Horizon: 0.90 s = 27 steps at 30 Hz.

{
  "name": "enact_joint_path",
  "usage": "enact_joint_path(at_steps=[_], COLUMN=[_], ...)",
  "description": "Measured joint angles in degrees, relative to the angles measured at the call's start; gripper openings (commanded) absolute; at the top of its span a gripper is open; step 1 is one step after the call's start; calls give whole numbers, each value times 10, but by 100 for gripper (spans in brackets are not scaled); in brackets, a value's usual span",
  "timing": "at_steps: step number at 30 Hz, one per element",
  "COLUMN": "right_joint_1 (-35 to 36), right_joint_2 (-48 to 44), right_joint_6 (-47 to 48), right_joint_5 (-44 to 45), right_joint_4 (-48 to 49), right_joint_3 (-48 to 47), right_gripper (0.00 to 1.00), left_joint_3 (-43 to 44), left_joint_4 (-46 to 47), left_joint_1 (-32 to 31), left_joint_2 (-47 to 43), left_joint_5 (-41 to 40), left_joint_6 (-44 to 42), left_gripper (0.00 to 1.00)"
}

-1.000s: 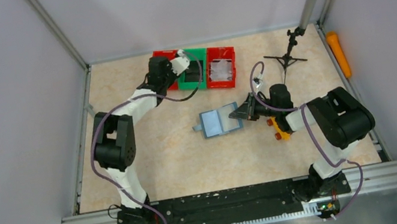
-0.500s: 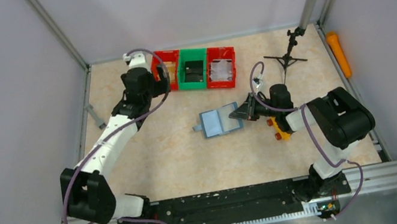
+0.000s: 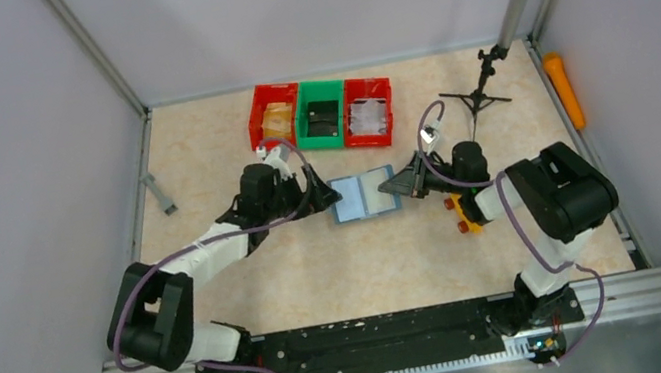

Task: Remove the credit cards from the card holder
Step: Remove the credit card from the card holder.

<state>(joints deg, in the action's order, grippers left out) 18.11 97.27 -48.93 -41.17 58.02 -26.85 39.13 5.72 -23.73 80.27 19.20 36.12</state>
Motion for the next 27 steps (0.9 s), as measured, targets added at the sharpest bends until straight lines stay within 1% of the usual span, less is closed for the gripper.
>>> enact_joint_path(at_steps=[3, 5, 9, 11, 14, 17, 20, 21, 22, 23, 24, 27], right_joint_1=[0, 0, 0, 0, 0, 2, 3, 3, 3, 3, 3, 3], right_joint_2=[27, 43, 55, 55, 55, 56, 56, 56, 56, 56, 56, 55], right_joint_6=[-29, -44, -65, -74, -83, -88, -87, -87, -86, -85, -82, -67], right_joint_5=[-13, -19, -28, -32, -40, -47, -54, -56, -59, -61, -62, -65], right_joint_4=[50, 71, 101, 113, 128, 136, 135, 135, 135, 133, 129, 109], right_joint_3=[2, 2, 2, 2, 2, 2, 2, 2, 1, 0, -3, -12], right_gripper=[0, 0, 0, 0, 0, 0, 0, 2, 6, 11, 18, 38], left_joint_3=[-24, -40, -44, -44, -44, -44, -50, -52, -53, -53, -54, -56], left_joint_4=[74, 106, 153, 157, 159, 174, 191, 196, 200, 203, 205, 208], left_joint_1=[-20, -27, -28, -30, -31, -32, -33, -34, -35, -36, -37, -40], left_joint_2=[0, 5, 46, 63, 68, 64, 47, 41, 36, 31, 28, 20], left_joint_5=[28, 42, 72, 80, 83, 83, 81, 81, 80, 80, 80, 72], left_joint_6=[0, 0, 7, 11, 15, 21, 26, 27, 29, 29, 31, 30], left_gripper=[99, 98, 94, 92, 75, 54, 25, 17, 9, 3, 0, 0])
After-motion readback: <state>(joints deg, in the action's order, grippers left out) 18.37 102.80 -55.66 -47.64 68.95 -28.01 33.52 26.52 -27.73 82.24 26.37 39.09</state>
